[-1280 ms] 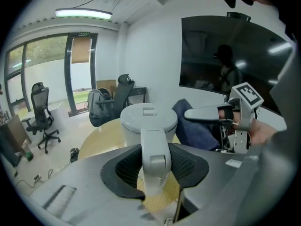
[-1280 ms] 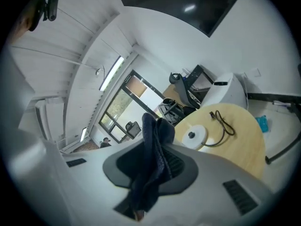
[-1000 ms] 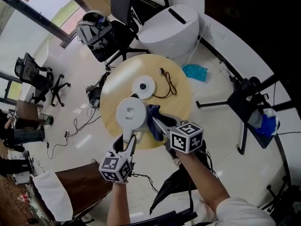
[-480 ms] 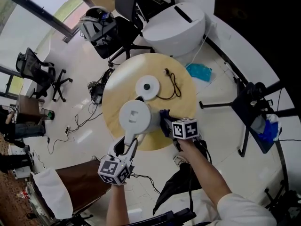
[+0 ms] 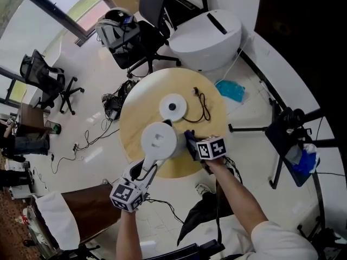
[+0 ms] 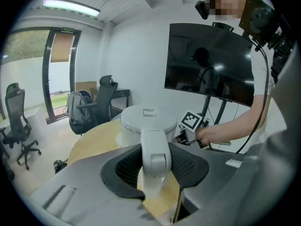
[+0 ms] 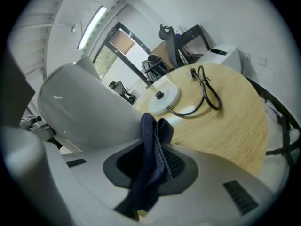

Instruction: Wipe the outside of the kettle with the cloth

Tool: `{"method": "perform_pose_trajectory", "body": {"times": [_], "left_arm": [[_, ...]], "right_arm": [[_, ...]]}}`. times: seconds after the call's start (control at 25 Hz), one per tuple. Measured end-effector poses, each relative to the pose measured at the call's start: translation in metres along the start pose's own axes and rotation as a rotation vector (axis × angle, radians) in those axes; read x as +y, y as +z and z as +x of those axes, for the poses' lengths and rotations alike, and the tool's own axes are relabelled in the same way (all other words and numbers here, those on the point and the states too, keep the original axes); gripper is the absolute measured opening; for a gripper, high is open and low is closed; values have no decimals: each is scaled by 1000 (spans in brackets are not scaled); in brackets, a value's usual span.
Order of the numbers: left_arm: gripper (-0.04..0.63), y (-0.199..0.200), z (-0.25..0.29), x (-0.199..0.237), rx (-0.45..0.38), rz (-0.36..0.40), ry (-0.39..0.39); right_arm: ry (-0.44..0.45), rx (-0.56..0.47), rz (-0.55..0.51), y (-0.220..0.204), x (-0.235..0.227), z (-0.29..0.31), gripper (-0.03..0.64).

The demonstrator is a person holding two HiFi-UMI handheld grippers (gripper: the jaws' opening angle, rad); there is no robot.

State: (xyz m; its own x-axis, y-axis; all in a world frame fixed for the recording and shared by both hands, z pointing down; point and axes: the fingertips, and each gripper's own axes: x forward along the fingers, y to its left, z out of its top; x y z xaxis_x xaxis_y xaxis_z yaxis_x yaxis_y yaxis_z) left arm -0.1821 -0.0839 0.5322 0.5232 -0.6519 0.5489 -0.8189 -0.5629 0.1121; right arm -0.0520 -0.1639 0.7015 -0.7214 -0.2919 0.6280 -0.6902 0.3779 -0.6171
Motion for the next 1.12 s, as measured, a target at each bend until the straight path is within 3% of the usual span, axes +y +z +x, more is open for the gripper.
{"method": "perform_pose_trajectory", "body": {"times": [0.32, 0.52, 0.64, 0.88, 1.12], "left_arm": [[166, -3, 0, 3, 51, 64, -67], [166, -4, -1, 4, 82, 92, -114], [167, -4, -2, 4, 91, 133, -149], [169, -4, 0, 7, 124, 167, -193], [169, -6, 0, 6, 157, 173, -209]], "right_arm": [[173, -96, -226, 69, 72, -63, 83], [304, -154, -269, 92, 109, -103, 83], [329, -154, -315, 93, 115, -111, 83], [369, -126, -243, 84, 99, -106, 84], [291, 16, -196, 55, 49, -52, 84]]}}
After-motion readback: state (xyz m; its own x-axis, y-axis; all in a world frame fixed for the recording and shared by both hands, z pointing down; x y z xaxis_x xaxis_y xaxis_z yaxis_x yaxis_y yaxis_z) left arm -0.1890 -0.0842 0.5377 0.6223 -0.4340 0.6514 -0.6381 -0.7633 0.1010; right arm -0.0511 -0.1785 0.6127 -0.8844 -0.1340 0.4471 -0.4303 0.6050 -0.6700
